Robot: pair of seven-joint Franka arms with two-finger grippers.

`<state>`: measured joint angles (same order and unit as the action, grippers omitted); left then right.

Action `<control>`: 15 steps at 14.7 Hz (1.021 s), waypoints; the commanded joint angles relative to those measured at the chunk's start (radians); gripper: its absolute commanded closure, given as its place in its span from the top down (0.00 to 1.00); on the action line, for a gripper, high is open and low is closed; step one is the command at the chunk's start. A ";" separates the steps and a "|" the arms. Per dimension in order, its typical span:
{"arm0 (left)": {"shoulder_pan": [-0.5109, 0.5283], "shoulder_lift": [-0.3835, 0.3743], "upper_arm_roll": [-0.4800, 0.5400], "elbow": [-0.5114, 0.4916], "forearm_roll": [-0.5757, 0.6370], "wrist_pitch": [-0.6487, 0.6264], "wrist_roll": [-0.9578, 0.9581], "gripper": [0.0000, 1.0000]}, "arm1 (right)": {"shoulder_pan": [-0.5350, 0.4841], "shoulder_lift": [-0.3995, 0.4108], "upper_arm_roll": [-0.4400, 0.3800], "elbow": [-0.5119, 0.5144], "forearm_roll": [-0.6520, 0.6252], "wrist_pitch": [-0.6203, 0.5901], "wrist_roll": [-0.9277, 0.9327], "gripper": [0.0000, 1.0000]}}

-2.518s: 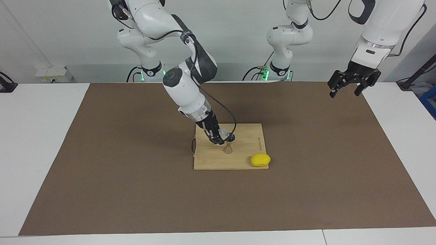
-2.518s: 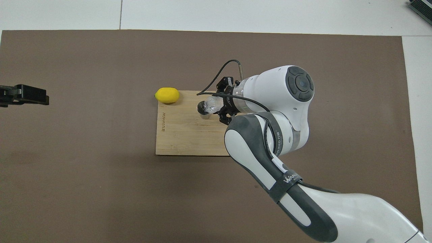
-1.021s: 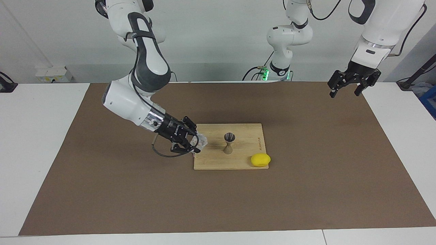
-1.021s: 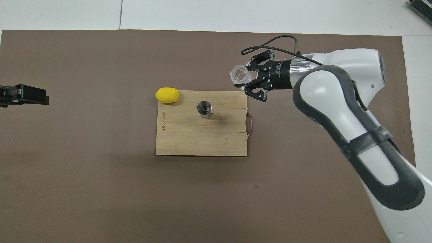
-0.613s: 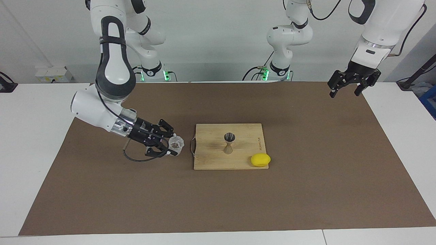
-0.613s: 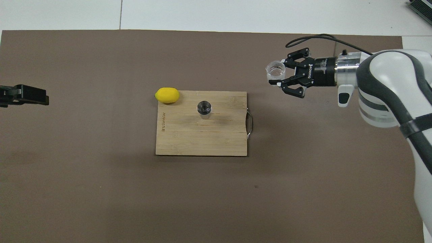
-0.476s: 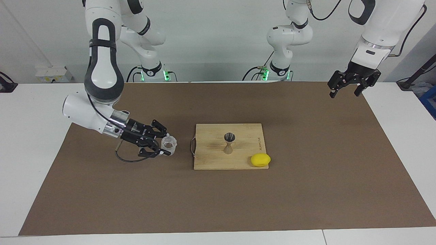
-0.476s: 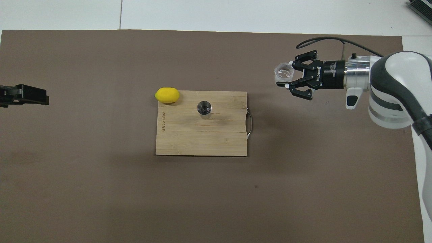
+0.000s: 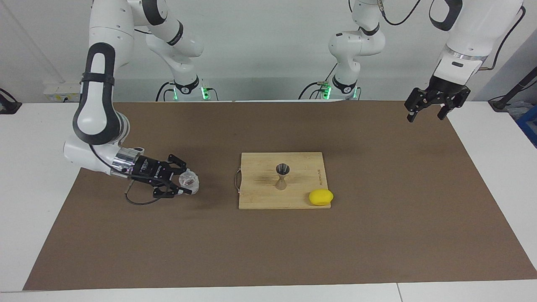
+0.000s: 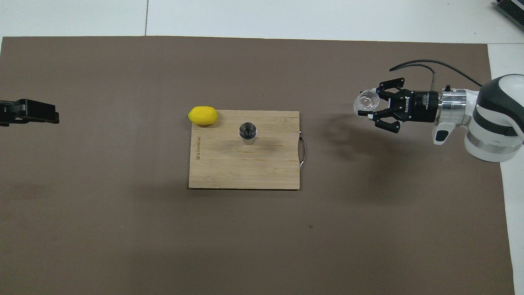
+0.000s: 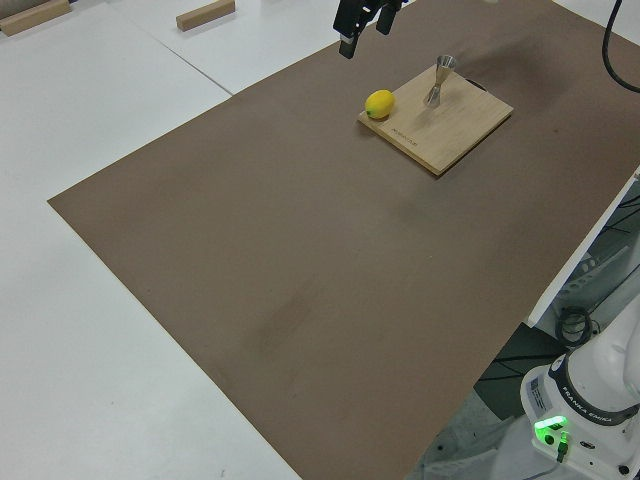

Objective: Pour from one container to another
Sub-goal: 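Lower the clear glass onto the table with the right gripper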

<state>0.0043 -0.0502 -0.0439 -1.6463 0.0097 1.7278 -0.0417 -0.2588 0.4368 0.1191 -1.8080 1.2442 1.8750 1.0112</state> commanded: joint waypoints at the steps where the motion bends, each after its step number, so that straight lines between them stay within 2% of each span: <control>1: -0.018 0.001 0.016 -0.001 0.010 0.018 -0.018 1.00 | -0.065 0.014 0.016 -0.037 0.034 -0.019 -0.071 0.00; 11: -0.018 -0.011 0.027 -0.006 0.010 -0.028 -0.023 1.00 | -0.146 0.109 0.016 -0.068 0.002 -0.088 -0.261 0.00; 15: -0.018 -0.014 0.027 -0.009 0.010 -0.048 -0.024 1.00 | -0.157 0.114 0.014 -0.079 -0.008 -0.091 -0.295 0.00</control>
<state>0.0043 -0.0500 -0.0307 -1.6465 0.0097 1.7077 -0.0478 -0.3898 0.5558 0.1195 -1.8750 1.2440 1.8033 0.7540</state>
